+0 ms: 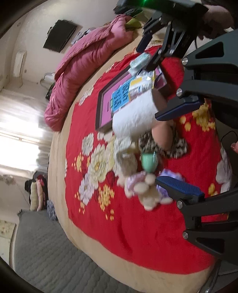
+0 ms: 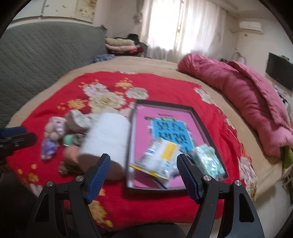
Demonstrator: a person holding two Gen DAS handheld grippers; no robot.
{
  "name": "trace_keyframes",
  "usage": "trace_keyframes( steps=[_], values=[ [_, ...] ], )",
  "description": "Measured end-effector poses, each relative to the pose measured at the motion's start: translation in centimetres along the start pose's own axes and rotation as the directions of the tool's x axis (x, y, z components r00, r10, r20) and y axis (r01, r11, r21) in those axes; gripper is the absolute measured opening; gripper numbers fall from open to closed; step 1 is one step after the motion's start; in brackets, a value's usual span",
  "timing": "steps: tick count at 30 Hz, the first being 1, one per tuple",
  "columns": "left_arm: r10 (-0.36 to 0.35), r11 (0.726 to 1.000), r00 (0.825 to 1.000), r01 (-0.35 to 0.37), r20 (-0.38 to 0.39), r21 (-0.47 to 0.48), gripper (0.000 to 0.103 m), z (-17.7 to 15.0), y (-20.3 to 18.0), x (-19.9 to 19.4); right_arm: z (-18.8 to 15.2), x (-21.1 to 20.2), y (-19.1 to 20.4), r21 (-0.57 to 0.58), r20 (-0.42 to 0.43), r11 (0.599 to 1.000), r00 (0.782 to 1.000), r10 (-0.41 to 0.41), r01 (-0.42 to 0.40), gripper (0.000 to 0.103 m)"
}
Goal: Organize soft objects
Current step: 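Withdraw both tools from the tray back toward the pile of soft items, then grasp the beige makeup sponge with the right tool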
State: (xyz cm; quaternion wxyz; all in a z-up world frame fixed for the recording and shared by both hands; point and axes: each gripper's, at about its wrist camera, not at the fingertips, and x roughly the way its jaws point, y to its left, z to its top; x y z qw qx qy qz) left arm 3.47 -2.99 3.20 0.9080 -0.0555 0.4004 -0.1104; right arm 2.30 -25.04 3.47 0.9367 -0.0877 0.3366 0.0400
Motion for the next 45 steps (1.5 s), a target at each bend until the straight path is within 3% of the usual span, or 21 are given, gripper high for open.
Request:
trace_keyframes(
  steps=[9, 18, 27, 42, 43, 45],
  values=[
    [0.057, 0.996, 0.998, -0.056, 0.018, -0.068, 0.062, 0.2, 4.6, -0.7, 0.5, -1.9, 5.3, -0.134, 0.047, 0.989, 0.997, 0.067, -0.060, 0.076],
    [0.036, 0.994, 0.999, -0.035, 0.008, -0.106, 0.062, -0.2, 6.2, -0.1, -0.1, -1.1, 9.8, -0.257, 0.036, 0.961, 0.993, 0.115, -0.102, 0.076],
    [0.022, 0.991, 1.000, -0.022, -0.003, -0.128, 0.062, -0.3, 7.3, 1.4, -1.4, 2.0, 14.2, -0.403, 0.038, 0.914, 0.997, 0.065, -0.044, 0.076],
    [0.001, 0.992, 1.000, -0.004, -0.028, -0.127, 0.062, 1.4, 7.7, 5.7, -2.6, 7.1, 16.4, -0.524, 0.019, 0.852, 1.000, 0.020, -0.007, 0.076],
    [-0.001, 0.991, 1.000, -0.003, -0.030, -0.132, 0.062, 1.5, 7.9, 6.0, -2.7, 7.2, 16.6, -0.531, 0.019, 0.848, 1.000, 0.021, -0.008, 0.076],
    [-0.001, 0.990, 0.999, -0.004, -0.035, -0.144, 0.062, 1.8, 8.3, 6.7, -3.1, 7.5, 17.0, -0.545, 0.011, 0.839, 1.000, 0.023, -0.013, 0.065]
  ],
)
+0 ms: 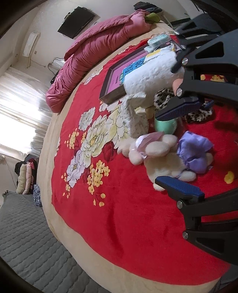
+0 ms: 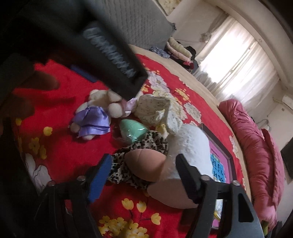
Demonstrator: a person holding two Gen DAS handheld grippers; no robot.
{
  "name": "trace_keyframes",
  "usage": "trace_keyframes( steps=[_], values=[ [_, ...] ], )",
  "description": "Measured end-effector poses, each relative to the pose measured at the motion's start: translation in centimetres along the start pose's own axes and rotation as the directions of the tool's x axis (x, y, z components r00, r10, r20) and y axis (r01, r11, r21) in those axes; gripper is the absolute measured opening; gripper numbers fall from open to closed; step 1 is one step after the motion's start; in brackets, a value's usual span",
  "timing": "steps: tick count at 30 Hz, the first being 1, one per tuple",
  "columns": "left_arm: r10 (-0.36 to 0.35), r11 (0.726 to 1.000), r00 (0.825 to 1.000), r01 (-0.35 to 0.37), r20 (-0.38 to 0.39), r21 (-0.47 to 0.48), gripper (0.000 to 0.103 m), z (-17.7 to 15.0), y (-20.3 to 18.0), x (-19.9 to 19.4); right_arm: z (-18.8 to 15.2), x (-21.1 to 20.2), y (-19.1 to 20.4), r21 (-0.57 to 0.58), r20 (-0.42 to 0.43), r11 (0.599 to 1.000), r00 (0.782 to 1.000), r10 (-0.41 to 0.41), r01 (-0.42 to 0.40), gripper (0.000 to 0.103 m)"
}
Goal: Organize soft objects
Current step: 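Grasp the beige makeup sponge with the right tool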
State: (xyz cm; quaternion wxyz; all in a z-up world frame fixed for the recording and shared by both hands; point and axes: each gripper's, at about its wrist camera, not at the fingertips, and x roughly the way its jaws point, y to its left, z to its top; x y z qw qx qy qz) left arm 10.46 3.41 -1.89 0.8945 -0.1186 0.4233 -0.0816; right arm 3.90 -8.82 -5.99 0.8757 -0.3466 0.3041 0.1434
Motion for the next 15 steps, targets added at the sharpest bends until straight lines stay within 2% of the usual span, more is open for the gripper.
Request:
trace_keyframes(
  steps=[8, 15],
  values=[
    [-0.004, 1.000, 1.000, 0.004, -0.027, -0.004, 0.062, 1.2, 0.5, 2.5, -0.3, 1.6, -0.2, -0.008, -0.023, 1.000, 1.000, -0.013, 0.013, 0.049],
    [-0.012, 1.000, 0.998, 0.012, -0.062, -0.004, 0.062, 2.0, 0.6, 4.7, -0.7, 2.2, -0.9, -0.002, 0.000, 1.000, 1.000, -0.008, 0.008, 0.046]
  ],
)
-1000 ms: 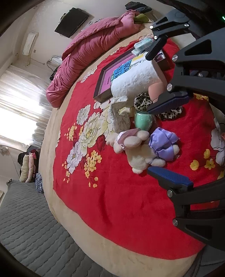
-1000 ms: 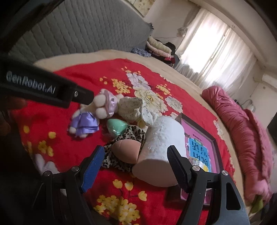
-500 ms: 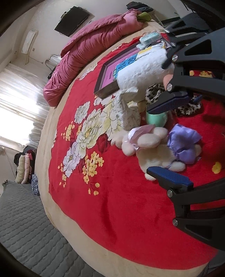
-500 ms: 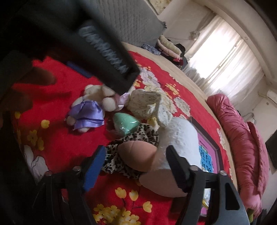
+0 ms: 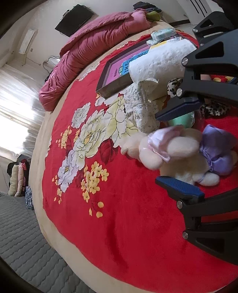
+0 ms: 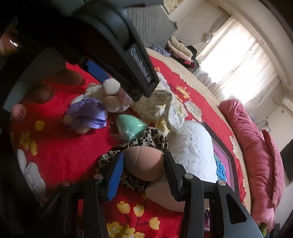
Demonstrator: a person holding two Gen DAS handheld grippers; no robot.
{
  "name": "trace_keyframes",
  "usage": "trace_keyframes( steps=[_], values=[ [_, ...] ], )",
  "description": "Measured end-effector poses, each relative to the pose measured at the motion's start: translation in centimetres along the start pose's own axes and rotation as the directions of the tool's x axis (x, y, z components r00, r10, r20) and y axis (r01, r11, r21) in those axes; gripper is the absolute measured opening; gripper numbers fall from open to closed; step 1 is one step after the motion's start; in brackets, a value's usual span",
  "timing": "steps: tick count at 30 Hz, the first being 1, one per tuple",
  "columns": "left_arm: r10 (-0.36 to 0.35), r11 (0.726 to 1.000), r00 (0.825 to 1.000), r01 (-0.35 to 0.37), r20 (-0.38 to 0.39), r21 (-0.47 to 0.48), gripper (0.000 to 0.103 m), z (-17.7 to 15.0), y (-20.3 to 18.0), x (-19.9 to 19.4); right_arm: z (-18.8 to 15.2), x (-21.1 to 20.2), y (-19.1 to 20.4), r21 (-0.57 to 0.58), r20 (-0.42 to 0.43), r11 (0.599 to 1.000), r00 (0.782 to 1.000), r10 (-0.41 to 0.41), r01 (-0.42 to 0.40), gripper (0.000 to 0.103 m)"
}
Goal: Organize soft objects
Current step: 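Grasp the beige makeup sponge with the right tool, then grasp the cream plush teddy bear with left tool while right tool holds the sponge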
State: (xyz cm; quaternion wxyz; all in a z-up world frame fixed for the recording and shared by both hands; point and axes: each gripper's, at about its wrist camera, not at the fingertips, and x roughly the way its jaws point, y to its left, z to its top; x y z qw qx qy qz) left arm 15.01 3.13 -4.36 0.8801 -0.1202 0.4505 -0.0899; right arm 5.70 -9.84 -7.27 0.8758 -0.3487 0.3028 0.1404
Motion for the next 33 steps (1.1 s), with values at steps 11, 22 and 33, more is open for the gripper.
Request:
trace_keyframes(
  steps=[11, 22, 33],
  values=[
    [-0.003, 1.000, 1.000, 0.004, -0.030, 0.016, 0.040, 0.7, 0.4, 1.3, -0.2, -0.8, -0.3, 0.046, 0.019, 0.998, 0.999, 0.033, -0.034, 0.046],
    [-0.112, 0.993, 0.994, 0.113, 0.019, -0.033, 0.033, 0.2, 1.1, -1.1, -0.4, -1.3, -1.7, 0.095, 0.048, 0.993, 0.997, 0.059, -0.064, 0.046],
    [-0.198, 0.970, 0.978, 0.205, 0.066, -0.129, 0.024, 0.5, 3.2, -2.9, -0.4, -1.9, -2.6, 0.132, 0.068, 0.988, 0.995, 0.066, -0.075, 0.046]
  ],
)
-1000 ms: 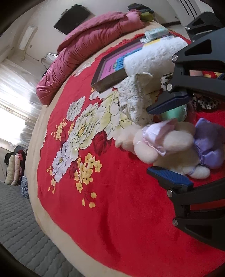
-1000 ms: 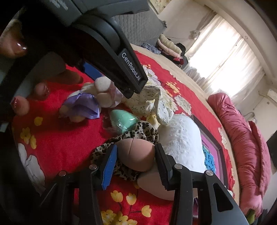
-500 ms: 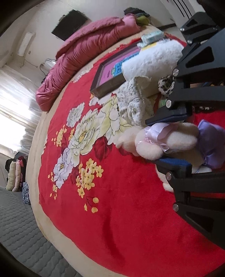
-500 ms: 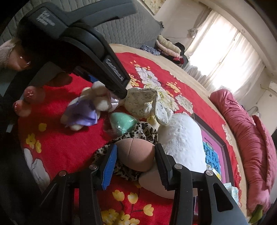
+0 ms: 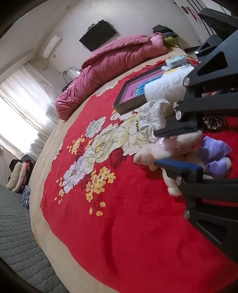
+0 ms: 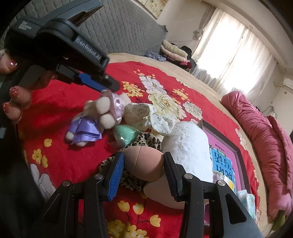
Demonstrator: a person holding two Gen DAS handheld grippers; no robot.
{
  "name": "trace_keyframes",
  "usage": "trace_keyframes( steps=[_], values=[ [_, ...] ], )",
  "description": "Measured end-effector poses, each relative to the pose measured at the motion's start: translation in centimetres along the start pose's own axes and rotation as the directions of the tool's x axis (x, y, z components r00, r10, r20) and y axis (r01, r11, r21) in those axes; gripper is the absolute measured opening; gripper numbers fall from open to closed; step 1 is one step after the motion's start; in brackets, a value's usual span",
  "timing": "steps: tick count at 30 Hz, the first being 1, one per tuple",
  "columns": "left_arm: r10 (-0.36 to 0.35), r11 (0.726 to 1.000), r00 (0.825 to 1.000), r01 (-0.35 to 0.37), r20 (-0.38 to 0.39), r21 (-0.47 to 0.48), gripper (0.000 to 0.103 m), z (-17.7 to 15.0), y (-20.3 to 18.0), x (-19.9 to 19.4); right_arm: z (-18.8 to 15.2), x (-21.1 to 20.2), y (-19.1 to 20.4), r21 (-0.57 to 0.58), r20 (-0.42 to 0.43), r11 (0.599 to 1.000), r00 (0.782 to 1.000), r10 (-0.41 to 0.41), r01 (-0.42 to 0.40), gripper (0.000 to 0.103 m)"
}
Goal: Organize soft objects
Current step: 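Grasp the cream plush teddy bear with left tool while right tool holds the sponge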
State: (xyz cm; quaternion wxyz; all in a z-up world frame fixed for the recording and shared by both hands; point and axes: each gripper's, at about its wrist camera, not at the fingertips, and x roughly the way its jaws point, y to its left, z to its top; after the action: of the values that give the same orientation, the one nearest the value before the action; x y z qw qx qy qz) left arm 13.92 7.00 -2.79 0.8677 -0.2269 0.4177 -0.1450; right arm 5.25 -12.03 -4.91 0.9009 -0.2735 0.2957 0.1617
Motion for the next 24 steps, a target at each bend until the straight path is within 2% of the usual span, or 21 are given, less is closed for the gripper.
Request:
trace_keyframes(
  steps=[4, 9, 13, 24],
  values=[
    [0.019, 1.000, 0.999, -0.019, -0.034, 0.012, 0.024, -0.4, -0.1, 0.7, 0.0, -0.1, 0.1, 0.006, -0.001, 1.000, 1.000, 0.008, -0.008, 0.046],
    [0.050, 0.999, 0.998, -0.049, -0.039, 0.017, 0.032, -0.4, -0.3, 0.9, -0.1, -0.1, -0.2, 0.013, -0.002, 1.000, 1.000, 0.013, -0.013, 0.046],
    [0.048, 0.999, 0.996, -0.046, -0.069, 0.020, 0.036, -0.7, -0.5, 1.6, -0.1, -0.1, -0.2, 0.013, -0.004, 1.000, 1.000, 0.017, -0.017, 0.046],
    [0.090, 0.992, 0.992, -0.081, -0.089, 0.098, 0.036, -0.6, -2.7, 3.4, -0.1, 0.2, -0.2, 0.015, -0.004, 1.000, 1.000, 0.025, -0.025, 0.046]
  ],
)
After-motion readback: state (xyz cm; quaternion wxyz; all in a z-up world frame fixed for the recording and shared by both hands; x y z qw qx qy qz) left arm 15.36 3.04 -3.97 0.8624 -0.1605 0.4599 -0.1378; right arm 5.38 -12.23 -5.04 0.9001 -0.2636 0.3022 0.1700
